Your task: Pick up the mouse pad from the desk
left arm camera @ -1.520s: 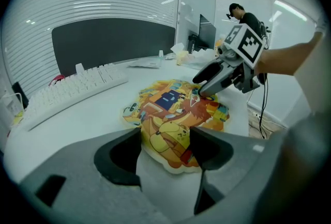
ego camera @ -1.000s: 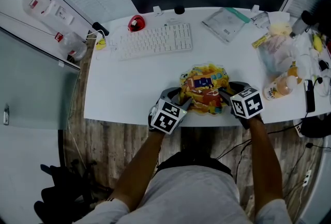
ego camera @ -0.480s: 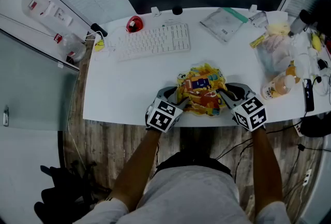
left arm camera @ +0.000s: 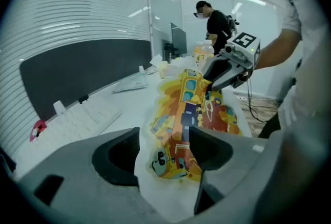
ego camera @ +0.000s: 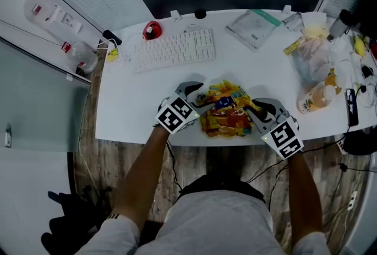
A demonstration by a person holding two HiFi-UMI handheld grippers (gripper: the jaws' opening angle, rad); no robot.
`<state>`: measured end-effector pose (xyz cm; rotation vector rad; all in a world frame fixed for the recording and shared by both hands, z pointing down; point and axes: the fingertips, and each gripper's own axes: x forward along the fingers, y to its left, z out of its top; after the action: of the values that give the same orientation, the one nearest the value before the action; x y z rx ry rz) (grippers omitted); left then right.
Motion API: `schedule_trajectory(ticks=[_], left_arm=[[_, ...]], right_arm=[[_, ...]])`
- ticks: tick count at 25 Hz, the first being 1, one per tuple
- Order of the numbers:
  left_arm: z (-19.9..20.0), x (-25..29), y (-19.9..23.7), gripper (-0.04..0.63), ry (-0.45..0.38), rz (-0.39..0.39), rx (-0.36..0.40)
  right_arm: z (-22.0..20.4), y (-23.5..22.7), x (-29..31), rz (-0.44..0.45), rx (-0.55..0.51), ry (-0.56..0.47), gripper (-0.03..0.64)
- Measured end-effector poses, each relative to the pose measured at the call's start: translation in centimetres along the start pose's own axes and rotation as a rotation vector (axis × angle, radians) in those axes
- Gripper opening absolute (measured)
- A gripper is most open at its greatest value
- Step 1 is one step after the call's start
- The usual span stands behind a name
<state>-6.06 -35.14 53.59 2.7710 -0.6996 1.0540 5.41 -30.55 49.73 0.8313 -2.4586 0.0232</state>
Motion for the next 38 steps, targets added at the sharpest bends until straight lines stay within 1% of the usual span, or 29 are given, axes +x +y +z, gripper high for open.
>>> schedule_trajectory(ticks=[2, 5, 7, 9, 11, 12, 13, 14, 18, 21, 23, 26, 28, 30, 32, 38], left_arm=[[0.1, 0.6, -0.2, 0.307, 0.036, -0.103, 0.043], [-0.3, 1.3, 0.2, 0.313, 0.091, -0.191, 0.073], [-0.3, 1.4, 0.0, 0.313, 0.099, -0.258, 0.067], [0.1, 1.3, -0.6, 0.313, 0.091, -0.334, 0.059], [0.5, 1.3, -1.3, 0.311, 0.078, -0.388, 0.055], [0.6, 1.3, -1.5, 0.292, 0.075, -0.403, 0.058], [0.6, 1.4, -1.7, 0.249, 0.075, -0.412, 0.063], [0.6, 1.4, -1.8, 0.220, 0.075, -0.416, 0.068], [0.7, 1.1, -2.3, 0.151, 0.056, -0.407, 0.069], [0.9, 0.4, -2.7, 0.090, 0.037, -0.376, 0.085], [1.0, -0.1, -3.0, 0.062, 0.030, -0.351, 0.109], [1.3, -1.2, -3.5, 0.038, 0.007, -0.309, 0.130], [2.0, -2.2, -3.7, 0.023, -0.038, -0.277, 0.118], [3.0, -3.5, -3.7, 0.023, -0.100, -0.241, 0.093], [4.0, -4.9, -3.8, 0.023, -0.159, -0.207, 0.079], [7.5, -9.1, -3.8, 0.023, -0.329, -0.085, 0.078]], right_arm=[[0.4, 0.4, -0.1, 0.010, -0.025, -0.011, 0.094], [0.9, 1.1, -0.3, 0.029, -0.066, -0.019, 0.094], [1.1, 1.4, -0.5, 0.037, -0.084, -0.023, 0.094], [1.4, 1.5, -0.6, 0.041, -0.095, -0.028, 0.094], [1.5, 1.7, -0.6, 0.043, -0.104, -0.028, 0.094], [1.5, 1.8, -0.6, 0.043, -0.108, -0.027, 0.094], [1.6, 1.8, -0.6, 0.042, -0.112, -0.025, 0.094], [1.6, 1.8, -0.6, 0.040, -0.116, -0.023, 0.094], [1.4, 1.7, -0.8, 0.026, -0.128, -0.008, 0.094], [1.0, 1.7, -1.1, 0.008, -0.146, 0.005, 0.095], [0.7, 1.3, -1.3, -0.025, -0.153, 0.013, 0.100], [0.9, 0.1, -1.9, -0.101, -0.154, 0.011, 0.108], [1.3, -0.4, -2.3, -0.141, -0.157, 0.002, 0.134], [2.0, -0.7, -2.9, -0.171, -0.159, -0.016, 0.149], [2.9, -0.9, -3.6, -0.197, -0.153, -0.048, 0.153], [6.1, -1.3, -6.3, -0.261, -0.081, -0.161, 0.153]])
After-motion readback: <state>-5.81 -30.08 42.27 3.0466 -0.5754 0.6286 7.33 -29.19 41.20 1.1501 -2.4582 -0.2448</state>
